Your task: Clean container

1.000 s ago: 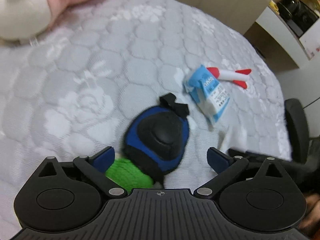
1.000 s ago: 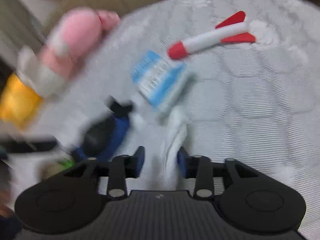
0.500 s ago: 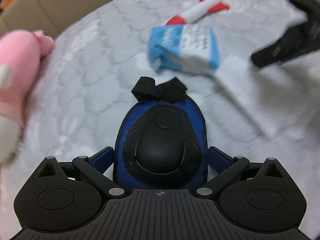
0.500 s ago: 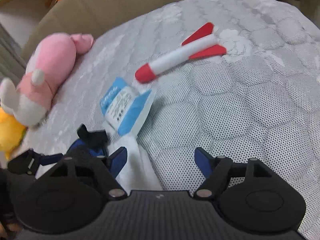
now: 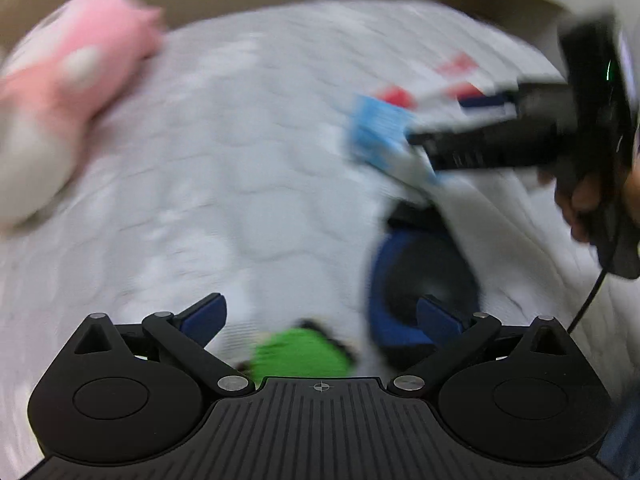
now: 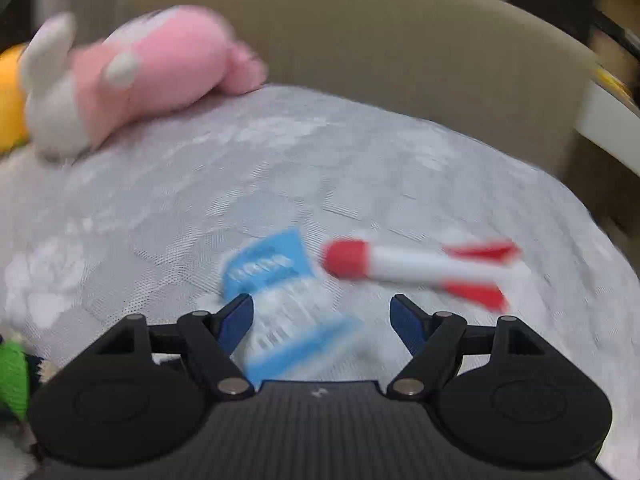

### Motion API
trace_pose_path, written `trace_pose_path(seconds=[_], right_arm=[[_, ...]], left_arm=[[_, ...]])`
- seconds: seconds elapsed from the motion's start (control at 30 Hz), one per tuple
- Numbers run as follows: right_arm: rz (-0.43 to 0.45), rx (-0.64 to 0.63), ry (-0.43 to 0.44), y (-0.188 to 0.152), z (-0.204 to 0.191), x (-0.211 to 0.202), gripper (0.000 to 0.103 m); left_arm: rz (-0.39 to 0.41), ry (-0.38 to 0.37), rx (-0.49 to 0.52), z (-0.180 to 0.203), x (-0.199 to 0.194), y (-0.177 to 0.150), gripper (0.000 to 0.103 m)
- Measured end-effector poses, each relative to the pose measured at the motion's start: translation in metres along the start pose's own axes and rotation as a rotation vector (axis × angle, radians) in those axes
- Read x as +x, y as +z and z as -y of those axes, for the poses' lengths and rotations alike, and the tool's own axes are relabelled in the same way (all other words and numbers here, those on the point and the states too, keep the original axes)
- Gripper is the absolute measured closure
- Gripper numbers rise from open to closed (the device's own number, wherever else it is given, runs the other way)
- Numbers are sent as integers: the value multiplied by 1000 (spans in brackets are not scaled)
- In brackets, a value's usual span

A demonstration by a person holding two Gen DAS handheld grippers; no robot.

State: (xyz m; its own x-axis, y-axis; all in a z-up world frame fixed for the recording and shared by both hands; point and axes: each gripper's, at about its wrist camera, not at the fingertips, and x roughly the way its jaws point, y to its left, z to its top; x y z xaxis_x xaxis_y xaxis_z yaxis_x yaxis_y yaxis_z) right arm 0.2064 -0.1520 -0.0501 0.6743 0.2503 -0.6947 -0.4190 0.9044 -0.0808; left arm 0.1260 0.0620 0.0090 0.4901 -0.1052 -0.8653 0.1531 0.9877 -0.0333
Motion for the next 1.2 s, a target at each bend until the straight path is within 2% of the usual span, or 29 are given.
trace_pose_path(seconds=[0.07,0.1,0.13,0.17,0.2,0.43,0.53,0.57,0.63,0.67,0.7,0.77,0.83,0.93,0.97,1.03,1.07,1.1,1.2], right_arm=[[-49,-11,58,7,-5,18,21],[-76,-1,61,7,-5,22,31],[-102,8,64,7,-5,25,35],[-129,18,67,7,-6,29,41],[-149,33,69,5,-5,28,42],[-224,213,56,-37,8,-28,42],[-255,290,50,-55,13,-52,39],[-266,316,48,-61,15,-60,35],[-268,363,41,-68,19,-77,33],[-226,378,29,-62,23,-86,28],[-185,397,19,-57,27,-97,18],[-139,435,33,-54,31,-120,6],[-151,437,38,-59,25,-137,6],[-251,352,-17,-82,1,-138,8],[-291,318,-30,-89,-7,-134,11],[-374,249,-22,-93,-19,-116,30],[-392,239,-3,-93,-22,-113,45],[-401,247,19,-92,-23,-111,51],[-390,248,50,-90,-24,-113,51]], left_arm=[[-11,19,-137,-29,2,-2,0],[-19,34,-184,-39,5,-2,0],[-25,45,-212,-46,8,-1,0],[-25,50,-219,-49,8,1,0],[-19,50,-215,-51,9,2,0],[22,-28,-97,-33,-1,2,0],[20,-44,-63,-21,1,-2,0],[14,-48,-63,-18,2,-5,0],[-12,-44,-80,-17,6,-8,0],[-29,-36,-94,-17,8,-9,0],[-50,-24,-105,-17,12,-11,0],[-87,6,-115,-18,18,-14,0],[-92,34,-104,-15,19,-15,0],[-67,37,-70,-6,16,-14,0],[-58,38,-53,-2,14,-15,0],[-35,58,-4,5,10,-17,0],[-23,69,26,9,7,-18,0],[-9,76,53,12,3,-19,0],[16,91,112,18,-5,-22,0]])
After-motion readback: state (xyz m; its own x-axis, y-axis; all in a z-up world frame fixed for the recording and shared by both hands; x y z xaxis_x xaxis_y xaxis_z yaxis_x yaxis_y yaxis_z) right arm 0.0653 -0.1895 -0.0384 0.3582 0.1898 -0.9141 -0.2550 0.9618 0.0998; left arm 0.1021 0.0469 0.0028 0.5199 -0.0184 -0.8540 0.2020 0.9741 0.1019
